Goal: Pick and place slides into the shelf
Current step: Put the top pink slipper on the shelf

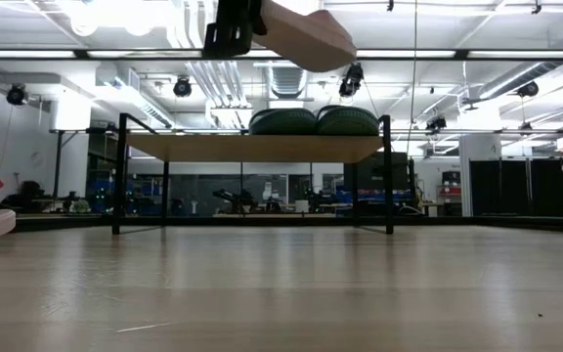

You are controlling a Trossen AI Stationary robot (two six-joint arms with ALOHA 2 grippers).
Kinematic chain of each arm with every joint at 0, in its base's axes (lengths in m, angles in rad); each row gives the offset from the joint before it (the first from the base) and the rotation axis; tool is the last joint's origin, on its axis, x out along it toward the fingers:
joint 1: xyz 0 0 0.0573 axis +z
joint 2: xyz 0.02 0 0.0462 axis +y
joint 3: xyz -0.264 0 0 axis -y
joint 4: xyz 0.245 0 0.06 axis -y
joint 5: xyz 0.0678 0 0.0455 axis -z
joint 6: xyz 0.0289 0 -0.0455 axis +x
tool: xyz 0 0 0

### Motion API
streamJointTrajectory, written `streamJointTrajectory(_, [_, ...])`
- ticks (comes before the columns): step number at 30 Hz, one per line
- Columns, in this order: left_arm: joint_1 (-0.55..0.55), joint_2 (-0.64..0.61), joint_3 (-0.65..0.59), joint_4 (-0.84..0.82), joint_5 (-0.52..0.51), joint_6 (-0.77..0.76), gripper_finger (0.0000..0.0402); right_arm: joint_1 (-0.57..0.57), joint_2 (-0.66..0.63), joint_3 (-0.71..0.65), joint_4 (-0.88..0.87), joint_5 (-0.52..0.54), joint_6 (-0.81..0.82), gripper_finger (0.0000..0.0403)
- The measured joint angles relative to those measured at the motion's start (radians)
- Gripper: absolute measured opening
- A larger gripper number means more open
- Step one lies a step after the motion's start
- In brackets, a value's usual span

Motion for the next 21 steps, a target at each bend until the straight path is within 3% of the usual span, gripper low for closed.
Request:
streamJointTrajectory(10, [0.024, -0.002, 0.010, 0.031, 0.007, 0.032, 0.0040, -0.069, 0.002, -0.003, -0.010, 0.005, 0.000, 0.0171])
streamJointTrajectory(17, [0.024, 0.002, 0.019, 0.231, 0.075, 0.176, 0.0040, -0.107, 0.018, -0.003, -0.008, 0.006, -0.003, 0.0166])
streamJointTrajectory(21, [0.025, 0.003, 0.019, 0.257, 0.108, 0.216, 0.0040, -0.119, 0.019, -0.003, -0.008, 0.007, -0.008, 0.0166])
